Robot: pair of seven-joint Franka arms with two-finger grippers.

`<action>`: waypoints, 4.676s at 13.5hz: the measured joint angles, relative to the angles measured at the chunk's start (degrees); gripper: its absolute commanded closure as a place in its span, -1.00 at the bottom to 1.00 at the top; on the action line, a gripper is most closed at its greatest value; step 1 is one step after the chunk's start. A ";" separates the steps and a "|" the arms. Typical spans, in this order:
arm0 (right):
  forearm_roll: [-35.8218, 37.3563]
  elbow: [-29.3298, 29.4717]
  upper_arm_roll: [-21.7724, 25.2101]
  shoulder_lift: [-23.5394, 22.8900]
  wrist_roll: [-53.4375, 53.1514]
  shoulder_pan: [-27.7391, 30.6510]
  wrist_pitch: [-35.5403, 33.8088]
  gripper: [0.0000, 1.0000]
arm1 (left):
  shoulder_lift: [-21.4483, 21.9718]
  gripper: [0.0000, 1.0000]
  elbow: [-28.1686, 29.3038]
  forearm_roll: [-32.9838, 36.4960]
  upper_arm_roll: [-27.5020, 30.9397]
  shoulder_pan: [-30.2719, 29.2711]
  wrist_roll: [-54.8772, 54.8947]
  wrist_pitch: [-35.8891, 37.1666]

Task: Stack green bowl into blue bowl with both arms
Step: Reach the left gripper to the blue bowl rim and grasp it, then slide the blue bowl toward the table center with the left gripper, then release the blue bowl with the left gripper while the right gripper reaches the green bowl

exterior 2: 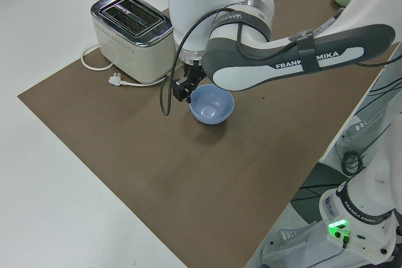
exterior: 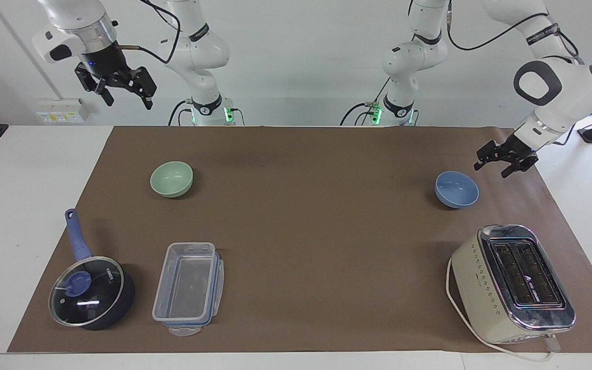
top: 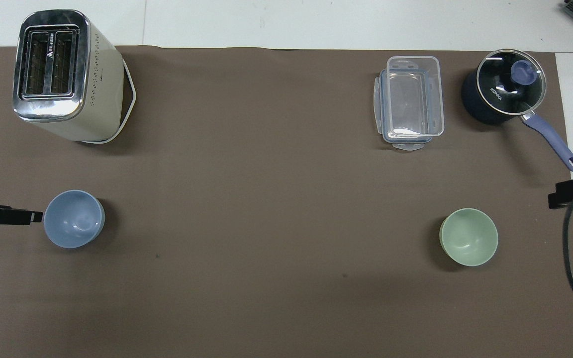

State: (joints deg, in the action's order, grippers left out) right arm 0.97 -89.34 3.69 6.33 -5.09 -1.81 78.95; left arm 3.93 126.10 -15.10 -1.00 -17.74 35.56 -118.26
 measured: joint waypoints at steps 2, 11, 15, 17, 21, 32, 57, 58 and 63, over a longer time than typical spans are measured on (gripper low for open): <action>0.00 -0.01 0.00 0.00 0.00 0.00 0.00 -1.00 | -1.01 -1.00 3.17 -0.70 0.01 -0.13 0.73 -3.79; 0.00 -0.02 0.01 0.01 0.00 0.00 0.00 -1.00 | -7.06 0.04 4.13 -3.00 -0.20 -1.32 2.73 -7.92; 0.00 -0.02 0.01 0.02 0.00 0.00 0.00 -1.00 | -7.29 1.00 5.15 -3.02 -0.32 -1.32 2.81 -7.96; 0.00 -0.03 0.01 0.02 0.00 0.00 0.00 -1.00 | -7.28 1.00 5.31 -3.07 -0.39 -1.32 2.87 -7.95; 0.00 -0.03 0.01 0.02 0.00 0.00 0.00 -1.00 | -6.04 1.00 5.30 -3.13 -0.90 -1.23 3.06 -6.96; 0.00 -0.08 0.03 0.05 0.00 0.03 0.00 -1.00 | 1.85 1.00 5.26 -1.47 -2.44 30.70 -40.22 -2.73; -0.17 -3.44 0.08 1.34 0.60 0.71 1.20 -1.00 | -7.04 -1.00 -1.00 -0.97 -1.09 50.50 -55.85 -11.21; -0.19 -5.94 0.08 1.79 2.12 0.71 3.56 -1.00 | -6.22 -1.00 -1.74 1.32 -0.88 49.60 -55.11 -9.81; -0.20 -21.12 0.08 3.99 10.22 0.81 16.93 -1.00 | -1.31 -1.00 -10.19 7.87 -0.40 40.51 -46.68 4.02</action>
State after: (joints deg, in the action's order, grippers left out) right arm 0.78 -110.45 3.77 10.32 5.13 -1.00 95.88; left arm 2.62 115.91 -7.23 -1.41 22.76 -11.12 -114.25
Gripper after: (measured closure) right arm 0.000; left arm 0.000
